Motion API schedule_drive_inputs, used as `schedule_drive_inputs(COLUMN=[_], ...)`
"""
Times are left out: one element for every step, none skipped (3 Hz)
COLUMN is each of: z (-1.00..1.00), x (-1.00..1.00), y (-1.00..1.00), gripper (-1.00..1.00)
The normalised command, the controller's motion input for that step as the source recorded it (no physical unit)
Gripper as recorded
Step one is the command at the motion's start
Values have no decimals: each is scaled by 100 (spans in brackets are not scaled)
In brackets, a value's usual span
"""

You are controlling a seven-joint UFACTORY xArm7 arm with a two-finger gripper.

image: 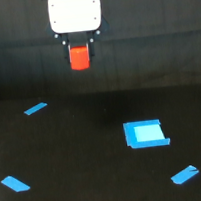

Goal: Pick up the red object from the table

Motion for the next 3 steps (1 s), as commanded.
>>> schedule_drive_inputs(z=[76, 74, 54], x=[-11, -12, -1], y=[-31, -30, -23], gripper=[-100, -100, -100])
